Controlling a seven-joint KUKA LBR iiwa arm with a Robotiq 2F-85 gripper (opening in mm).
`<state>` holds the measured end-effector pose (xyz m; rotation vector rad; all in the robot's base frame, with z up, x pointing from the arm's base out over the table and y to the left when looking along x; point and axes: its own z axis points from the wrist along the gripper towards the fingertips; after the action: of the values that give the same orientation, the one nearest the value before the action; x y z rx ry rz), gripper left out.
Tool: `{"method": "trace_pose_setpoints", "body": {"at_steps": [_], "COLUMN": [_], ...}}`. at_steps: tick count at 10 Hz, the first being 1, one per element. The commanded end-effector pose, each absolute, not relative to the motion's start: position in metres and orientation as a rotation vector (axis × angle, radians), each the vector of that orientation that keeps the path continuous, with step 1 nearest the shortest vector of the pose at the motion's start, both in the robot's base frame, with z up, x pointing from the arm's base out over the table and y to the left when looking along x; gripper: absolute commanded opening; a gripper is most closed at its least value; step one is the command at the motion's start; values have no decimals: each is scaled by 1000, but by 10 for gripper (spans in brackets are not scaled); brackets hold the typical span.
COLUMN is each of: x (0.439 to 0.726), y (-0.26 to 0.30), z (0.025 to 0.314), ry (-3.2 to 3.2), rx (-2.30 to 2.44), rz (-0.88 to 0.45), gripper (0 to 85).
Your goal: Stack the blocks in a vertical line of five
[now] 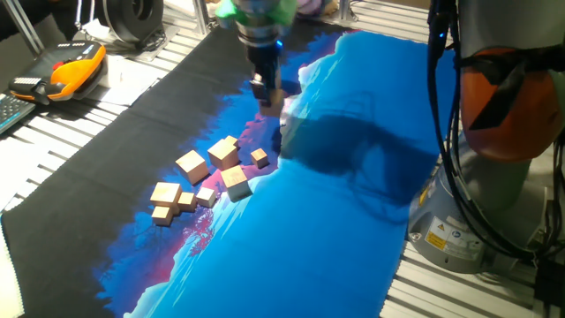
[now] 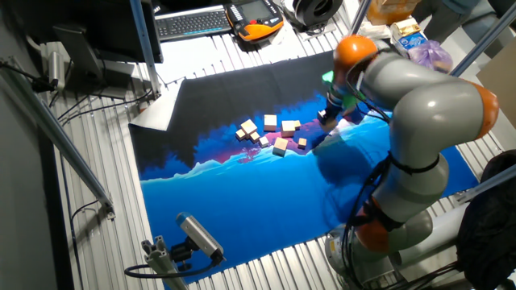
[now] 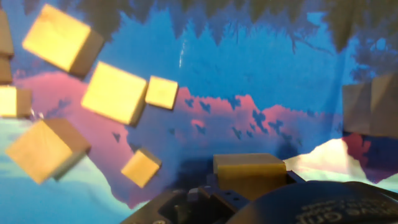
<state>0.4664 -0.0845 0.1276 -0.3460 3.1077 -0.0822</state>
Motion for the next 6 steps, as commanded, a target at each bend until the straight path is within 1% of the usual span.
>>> {"method": "trace_pose_setpoints", "body": {"at_steps": [1,3,6], "x": [461,458,463], "y": [-89,-95,-103], "z": [122,115,89], "ry": [3102,3108,3135], "rx": [-358,-366,-365], "rz": [-85,-98,-78], "gripper": [0,0,0]}}
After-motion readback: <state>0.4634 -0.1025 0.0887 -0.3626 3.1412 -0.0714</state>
